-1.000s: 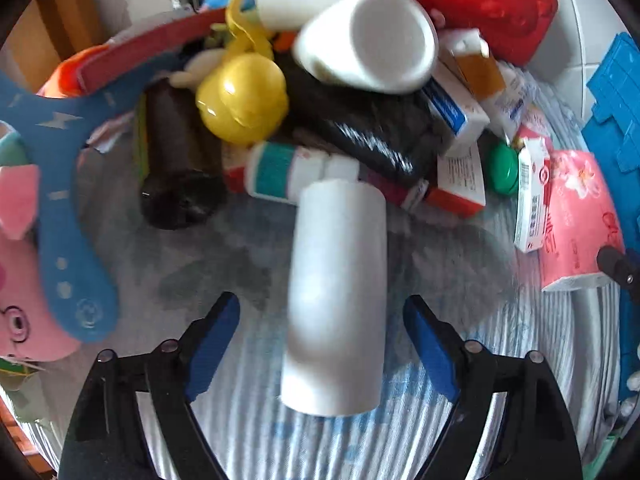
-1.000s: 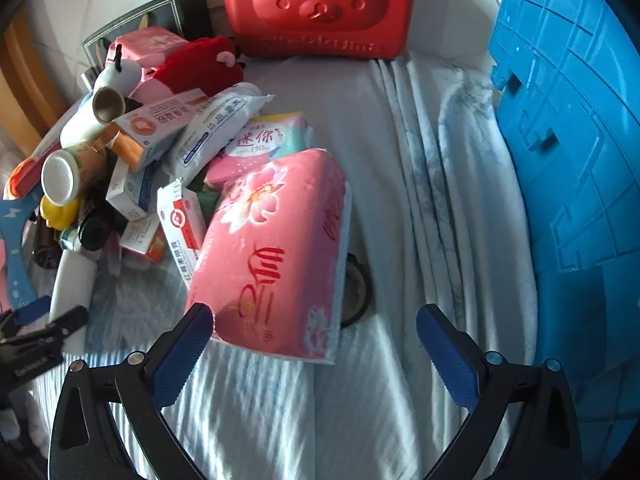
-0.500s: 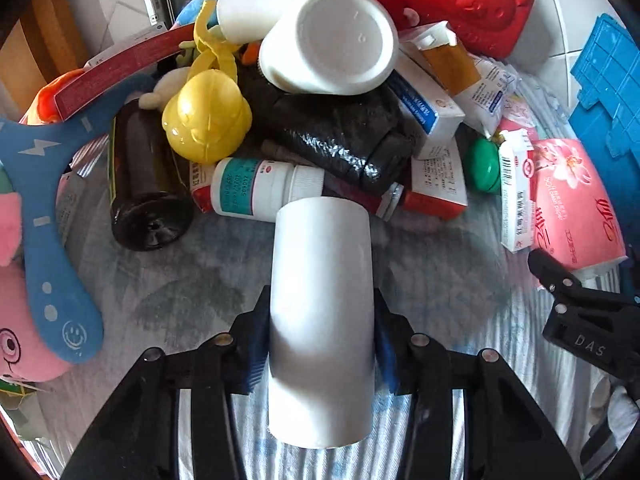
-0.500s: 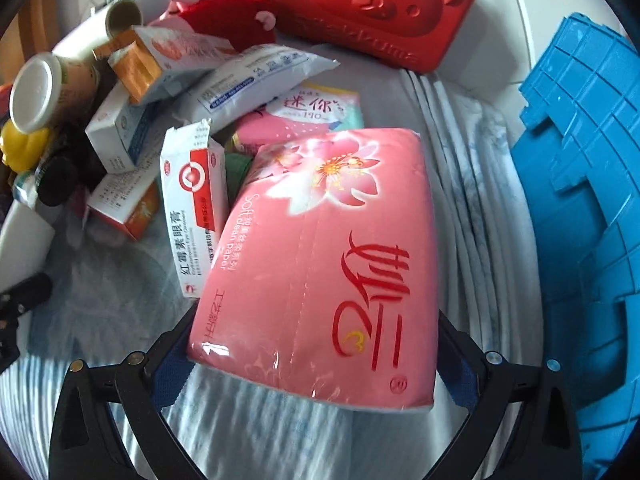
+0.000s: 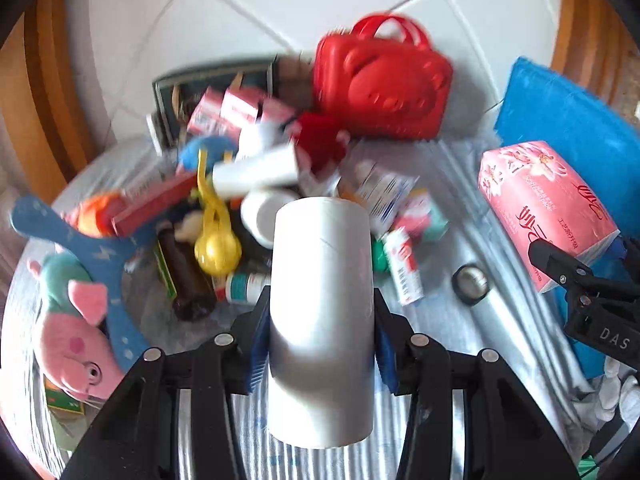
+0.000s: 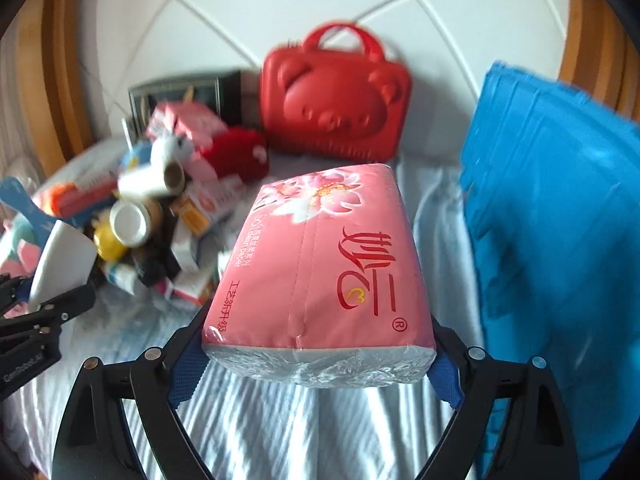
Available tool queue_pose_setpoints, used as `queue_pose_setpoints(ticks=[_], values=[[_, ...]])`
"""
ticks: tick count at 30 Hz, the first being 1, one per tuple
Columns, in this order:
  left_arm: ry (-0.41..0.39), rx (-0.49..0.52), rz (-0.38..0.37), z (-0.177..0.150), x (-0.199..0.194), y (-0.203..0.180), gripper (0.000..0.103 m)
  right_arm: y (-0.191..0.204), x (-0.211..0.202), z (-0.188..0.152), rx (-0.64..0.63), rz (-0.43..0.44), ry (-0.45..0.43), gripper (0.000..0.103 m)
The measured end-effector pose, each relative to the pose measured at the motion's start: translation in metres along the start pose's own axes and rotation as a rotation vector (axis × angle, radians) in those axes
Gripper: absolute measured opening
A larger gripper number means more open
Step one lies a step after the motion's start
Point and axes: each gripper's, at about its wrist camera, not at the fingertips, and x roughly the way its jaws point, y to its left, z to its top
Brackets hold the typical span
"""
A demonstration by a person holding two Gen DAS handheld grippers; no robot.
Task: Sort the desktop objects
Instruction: 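Carry the paper roll and tissue pack over the blue bin with both grippers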
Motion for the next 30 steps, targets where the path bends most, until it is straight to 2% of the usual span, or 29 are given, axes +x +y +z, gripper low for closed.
queue_pose_setpoints(ticks=[3, 9, 12, 15, 19, 24, 27, 30], values=[[-0.086, 0.023, -0.032, 0.015, -0.032, -0.015, 0.044, -0.014, -0.05, 0.013, 0.034, -0.006, -0.114, 0.091], [-0.23, 0.094, -0.117, 0.045, -0.093, -0.073, 0.044, -0.049, -0.143, 0.028, 0.095, -0.047, -0.323, 0.091], [-0.286, 0.132, -0.174, 0.057, -0.117, -0.108, 0.044, -0.081, -0.18, 0.03, 0.129, -0.077, -0.394, 0.091], [-0.328, 0.169, -0.238, 0.068, -0.135, -0.149, 0.044, -0.119, -0.21, 0.029, 0.174, -0.148, -0.441, 0.091], [-0.343, 0.214, -0.323, 0.08, -0.15, -0.212, 0.044, -0.18, -0.235, 0.018, 0.237, -0.241, -0.443, 0.091], [-0.305, 0.267, -0.411, 0.086, -0.156, -0.295, 0.044, -0.255, -0.243, -0.002, 0.269, -0.359, -0.396, 0.091], [-0.269, 0.296, -0.435, 0.089, -0.153, -0.346, 0.044, -0.297, -0.233, -0.011, 0.282, -0.383, -0.334, 0.091], [-0.209, 0.321, -0.442, 0.093, -0.138, -0.392, 0.044, -0.332, -0.218, -0.021, 0.304, -0.364, -0.271, 0.091]])
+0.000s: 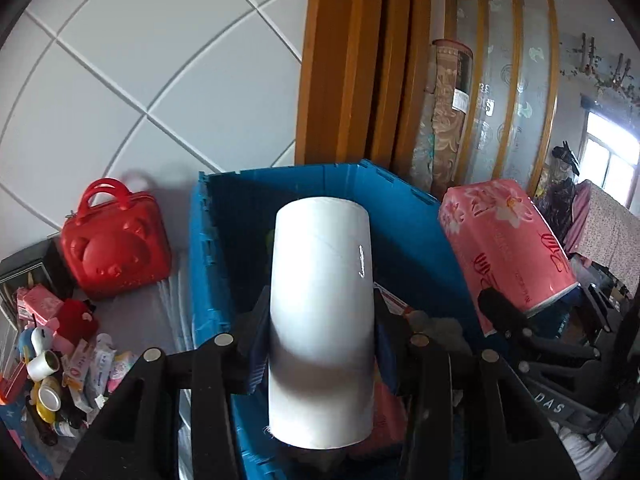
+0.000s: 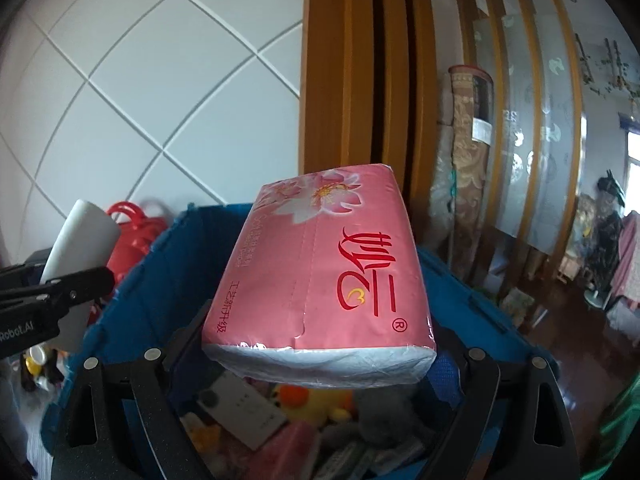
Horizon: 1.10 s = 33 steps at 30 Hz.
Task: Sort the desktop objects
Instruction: 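Carry the paper roll and tissue pack over the blue bin with both grippers, then open both grippers to drop the paper roll and tissue pack into the bin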
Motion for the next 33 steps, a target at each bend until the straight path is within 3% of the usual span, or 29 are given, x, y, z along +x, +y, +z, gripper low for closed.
queue_pose_setpoints(ticks=[7, 11, 14, 16, 20, 26, 30, 33], values=[[0.118, 0.025, 0.0, 0.021, 0.06, -0.048, 0.044, -0.039, 0.025, -0.009, -0.009, 0.021, 0.041, 0.091], [0.154, 0.024, 0.007, 0.021, 0.077, -0.057, 0.044, -0.053, 0.031, -0.004, -0.023, 0.029, 0.028, 0.091], [0.17, 0.005, 0.008, 0.021, 0.079, -0.055, 0.044, -0.059, 0.034, -0.005, -0.003, 0.093, 0.042, 0.091], [0.17, 0.009, 0.017, 0.021, 0.079, -0.057, 0.046, -0.058, 0.033, -0.006, -0.008, 0.096, 0.042, 0.092], [0.145, 0.014, 0.044, 0.019, 0.074, -0.058, 0.064, -0.054, 0.034, -0.005, -0.034, 0.073, 0.047, 0.092], [0.119, -0.012, 0.076, 0.019, 0.063, -0.048, 0.064, -0.053, 0.036, -0.004, -0.042, 0.089, 0.052, 0.093], [0.106, -0.028, 0.086, 0.019, 0.057, -0.041, 0.064, -0.053, 0.033, -0.004, -0.043, 0.102, 0.033, 0.103], [0.105, -0.031, 0.096, 0.018, 0.056, -0.039, 0.064, -0.052, 0.034, -0.004, -0.046, 0.099, 0.032, 0.103]])
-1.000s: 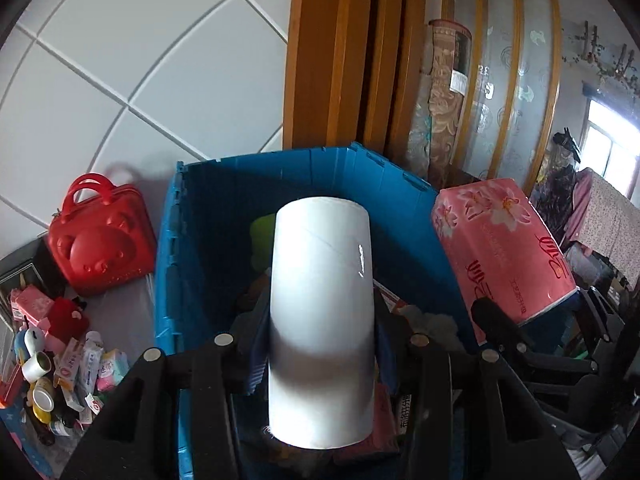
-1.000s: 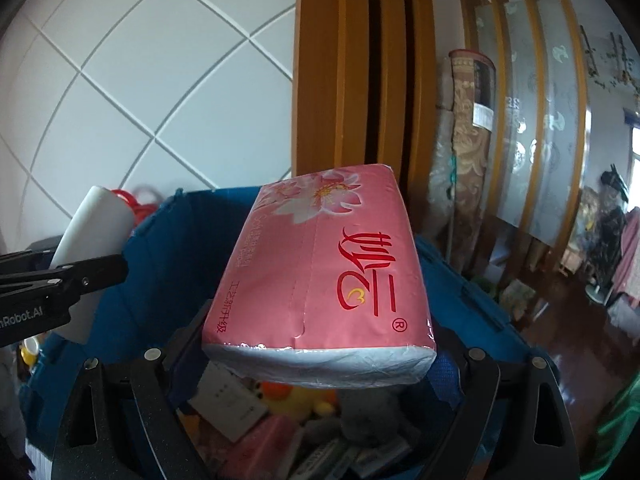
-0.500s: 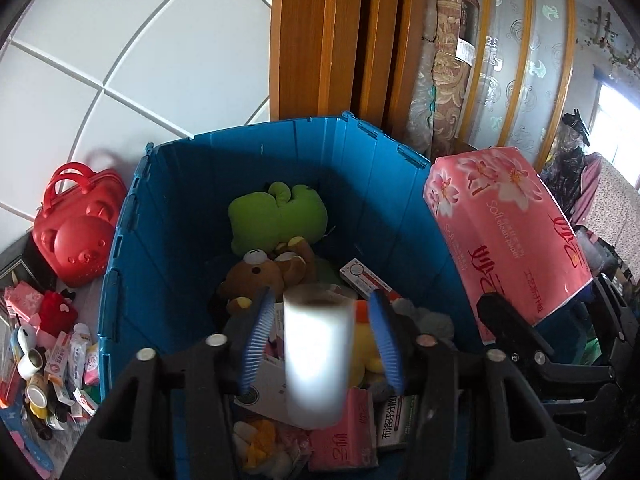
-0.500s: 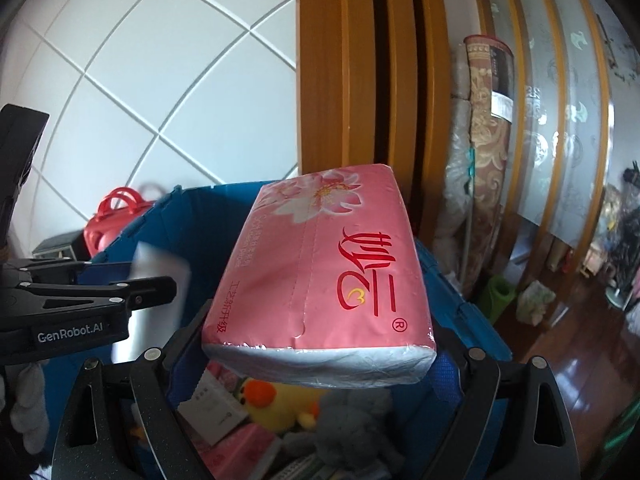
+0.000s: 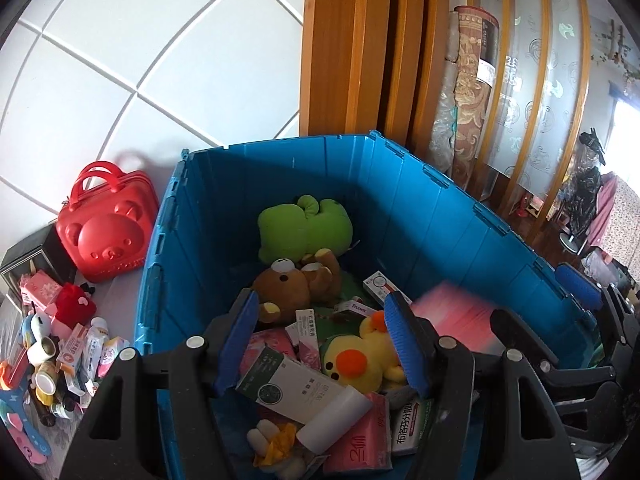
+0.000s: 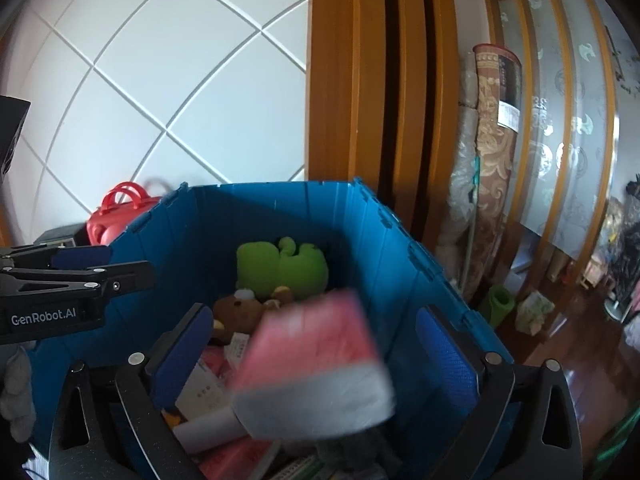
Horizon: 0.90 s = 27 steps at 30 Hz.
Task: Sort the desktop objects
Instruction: 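Open both grippers to drop the paper roll and tissue pack into the bin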
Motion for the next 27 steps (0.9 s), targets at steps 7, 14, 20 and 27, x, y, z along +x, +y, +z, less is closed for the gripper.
queue_pose_setpoints(ticks=[7, 14, 20, 27], values=[[0.012, -0.011, -0.005, -0.005, 0.0, 0.002, 0.064, -0.003, 0.003, -0.001, 0.019, 0.0, 0.01, 0.103], [0.014, -0.018, 0.003, -0.011, -0.003, 0.006, 0.065, -0.003, 0.004, -0.001, 0.019, -0.004, 0.012, 0.103], [-0.01, -0.023, 0.004, -0.017, -0.018, 0.01, 0.065, -0.001, 0.002, -0.003, 0.026, -0.033, 0.021, 0.103], [-0.084, -0.007, 0.04, -0.028, -0.056, 0.028, 0.066, 0.021, -0.007, -0.007, 0.029, -0.017, 0.034, 0.103]])
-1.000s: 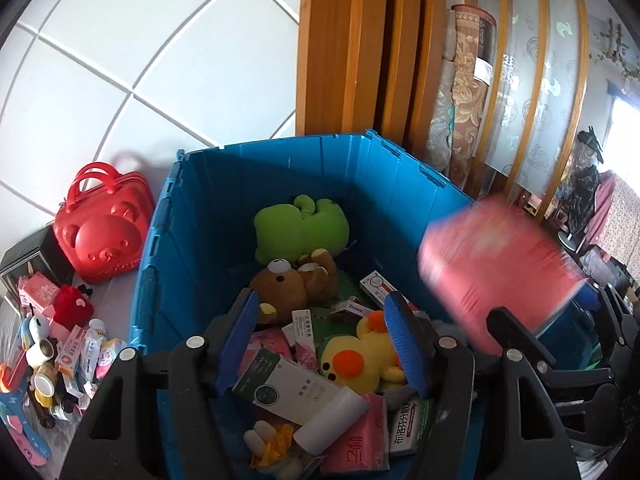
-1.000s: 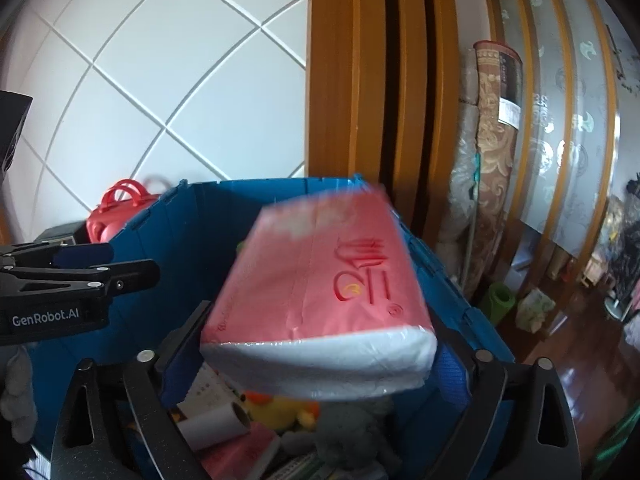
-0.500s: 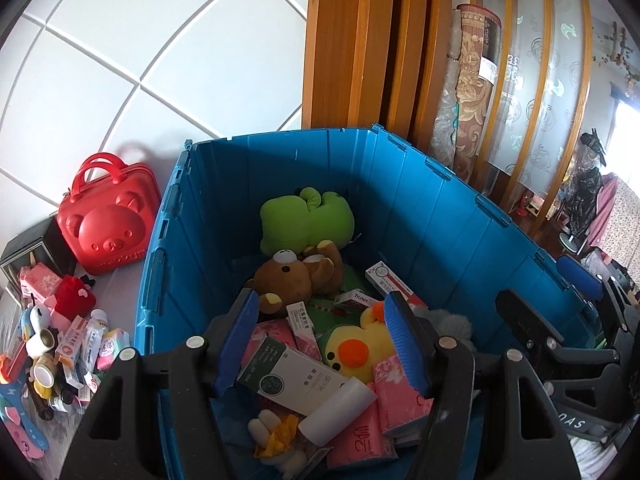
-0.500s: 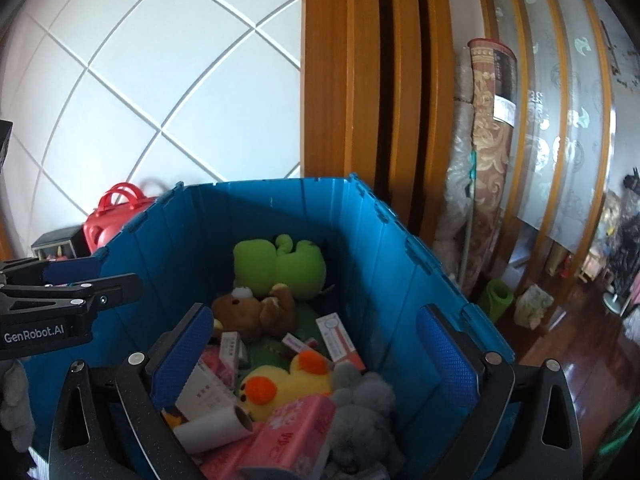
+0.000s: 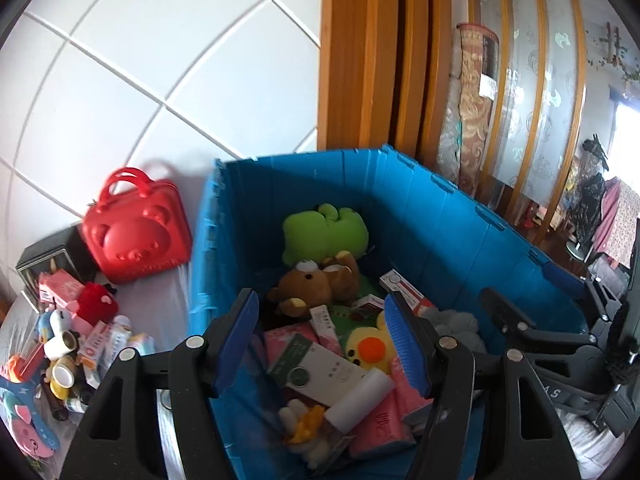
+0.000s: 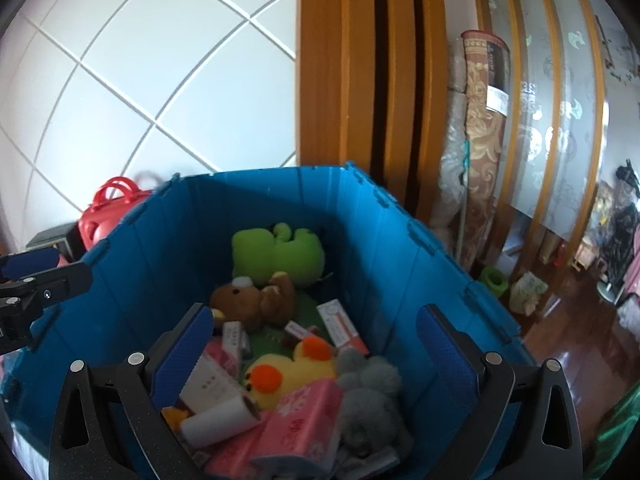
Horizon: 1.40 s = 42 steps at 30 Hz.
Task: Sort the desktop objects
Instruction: 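Move both open grippers back from the bin to the table pile, then grasp the white-red medicine box with the left gripper while the right grasps the black tape roll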
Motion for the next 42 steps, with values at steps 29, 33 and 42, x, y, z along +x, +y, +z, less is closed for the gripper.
queue_pose_setpoints(ticks=[29, 33, 42], values=[[0.152, -0.343, 0.365, -0.194, -0.033, 0.362, 0.078, 0.357, 0.006, -0.05, -0.208, 0.401, 0.053, 0.103], [0.21, -0.363, 0.332, -0.212, -0.003, 0.373, 0.078, 0.37, 0.051, -0.081, -0.202, 0.371, 0.186, 0.103], [0.341, -0.407, 0.187, -0.233, 0.108, 0.375, 0.078, 0.36, 0.14, -0.123, -0.19, 0.274, 0.363, 0.103]])
